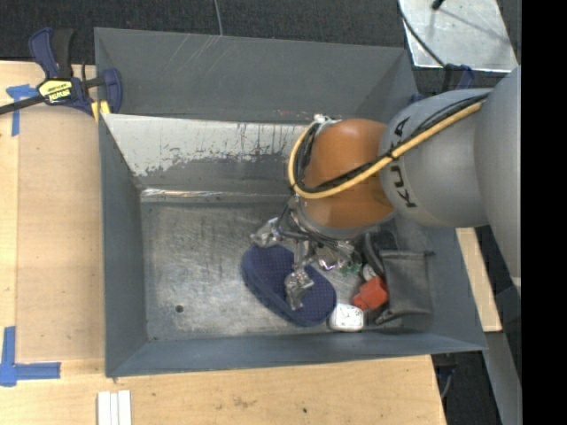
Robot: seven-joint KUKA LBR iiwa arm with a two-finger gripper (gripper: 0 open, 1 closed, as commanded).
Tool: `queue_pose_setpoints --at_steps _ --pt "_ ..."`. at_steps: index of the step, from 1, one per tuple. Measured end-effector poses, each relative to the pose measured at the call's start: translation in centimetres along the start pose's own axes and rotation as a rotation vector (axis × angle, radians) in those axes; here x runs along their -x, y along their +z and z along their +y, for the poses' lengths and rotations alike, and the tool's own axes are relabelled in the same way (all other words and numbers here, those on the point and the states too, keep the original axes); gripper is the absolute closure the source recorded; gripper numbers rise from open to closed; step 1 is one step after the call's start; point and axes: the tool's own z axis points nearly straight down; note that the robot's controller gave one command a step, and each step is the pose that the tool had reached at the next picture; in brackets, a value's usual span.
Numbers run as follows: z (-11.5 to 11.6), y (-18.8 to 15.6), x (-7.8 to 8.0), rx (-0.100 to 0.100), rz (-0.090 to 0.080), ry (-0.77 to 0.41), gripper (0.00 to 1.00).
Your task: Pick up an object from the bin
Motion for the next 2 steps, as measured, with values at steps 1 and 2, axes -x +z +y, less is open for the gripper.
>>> queue_pose_setpoints --at_steps 1,2 --pt "0.0 -0.1 0.1 0.0 -0.003 0.001 1.0" --pt "-0.7 -14.6 0.6 0.0 -0.02 -0.244 1.0"
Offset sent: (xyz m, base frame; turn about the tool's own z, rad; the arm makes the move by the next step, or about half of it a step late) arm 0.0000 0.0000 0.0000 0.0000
